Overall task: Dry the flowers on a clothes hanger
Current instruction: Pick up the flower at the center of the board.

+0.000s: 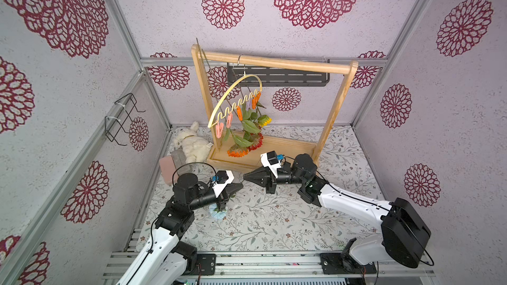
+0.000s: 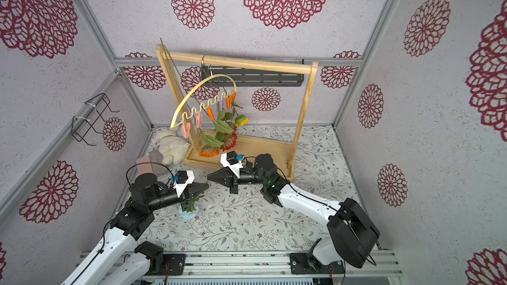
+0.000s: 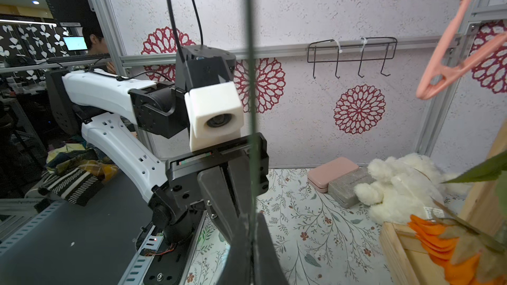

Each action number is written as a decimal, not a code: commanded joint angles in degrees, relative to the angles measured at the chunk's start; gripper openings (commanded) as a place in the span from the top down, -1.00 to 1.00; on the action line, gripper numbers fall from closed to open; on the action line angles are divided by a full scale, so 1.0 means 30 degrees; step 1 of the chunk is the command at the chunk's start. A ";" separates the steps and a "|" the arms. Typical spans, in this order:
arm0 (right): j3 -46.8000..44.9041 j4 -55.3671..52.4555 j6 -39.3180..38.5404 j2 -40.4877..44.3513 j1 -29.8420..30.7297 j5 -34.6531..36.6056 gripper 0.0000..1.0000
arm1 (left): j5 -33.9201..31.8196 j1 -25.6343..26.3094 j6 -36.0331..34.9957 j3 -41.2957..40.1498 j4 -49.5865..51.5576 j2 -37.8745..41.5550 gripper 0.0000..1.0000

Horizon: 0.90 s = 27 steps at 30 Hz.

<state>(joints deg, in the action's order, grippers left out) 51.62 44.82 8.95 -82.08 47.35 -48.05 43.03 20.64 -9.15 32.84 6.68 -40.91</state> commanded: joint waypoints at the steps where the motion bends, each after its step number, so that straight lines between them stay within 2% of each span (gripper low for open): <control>1: 0.0492 0.1224 0.0722 0.0021 -0.0191 -0.0650 1.00 | 0.0317 0.0186 0.0618 0.0541 -0.1242 0.0098 0.75; 3: 0.0505 0.1335 0.0737 0.0057 -0.0249 -0.0653 1.00 | 0.0347 0.0183 0.0908 0.0664 -0.1172 0.0070 0.22; 6: 0.0490 0.1093 0.0476 0.0220 -0.0373 -0.0582 1.00 | 0.0534 0.0186 0.0605 0.1066 -0.0235 0.0024 0.10; 9: 0.0592 0.0228 -0.0240 0.0429 -0.0513 -0.0422 1.00 | 0.0384 0.0173 0.0318 0.1407 0.0768 -0.0133 0.12; 17: 0.1106 -0.2127 -0.1562 0.0599 -0.0667 -0.0029 1.00 | 0.0554 0.0151 -0.0170 0.1876 0.2269 -0.0888 0.42; 19: 0.1179 -0.2162 -0.1531 0.0613 -0.0725 -0.0096 1.00 | 0.0627 0.0154 -0.0138 0.1776 0.1996 -0.1088 0.41; 21: 0.1252 -0.2282 -0.1547 0.0591 -0.0726 -0.0132 1.00 | 0.0762 0.0181 0.0018 0.1810 0.1734 -0.1385 0.25; 23: 0.1307 -0.2340 -0.1475 0.0670 -0.0726 -0.0146 1.00 | 0.0786 0.0177 0.0009 0.1899 0.1762 -0.1702 0.25; 26: 0.1282 -0.2512 -0.1460 0.0730 -0.0729 -0.0067 1.00 | 0.0876 0.0192 -0.0083 0.2196 0.2069 -0.2078 0.41; 27: 0.1302 -0.2587 -0.1482 0.0730 -0.0733 -0.0024 1.00 | 0.0869 0.0152 -0.0176 0.2286 0.2110 -0.2169 0.53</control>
<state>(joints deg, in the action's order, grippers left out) 53.49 36.73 5.50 -82.06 45.54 -48.25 44.56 20.75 -8.84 37.60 11.99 -46.98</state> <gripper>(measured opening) 0.040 0.266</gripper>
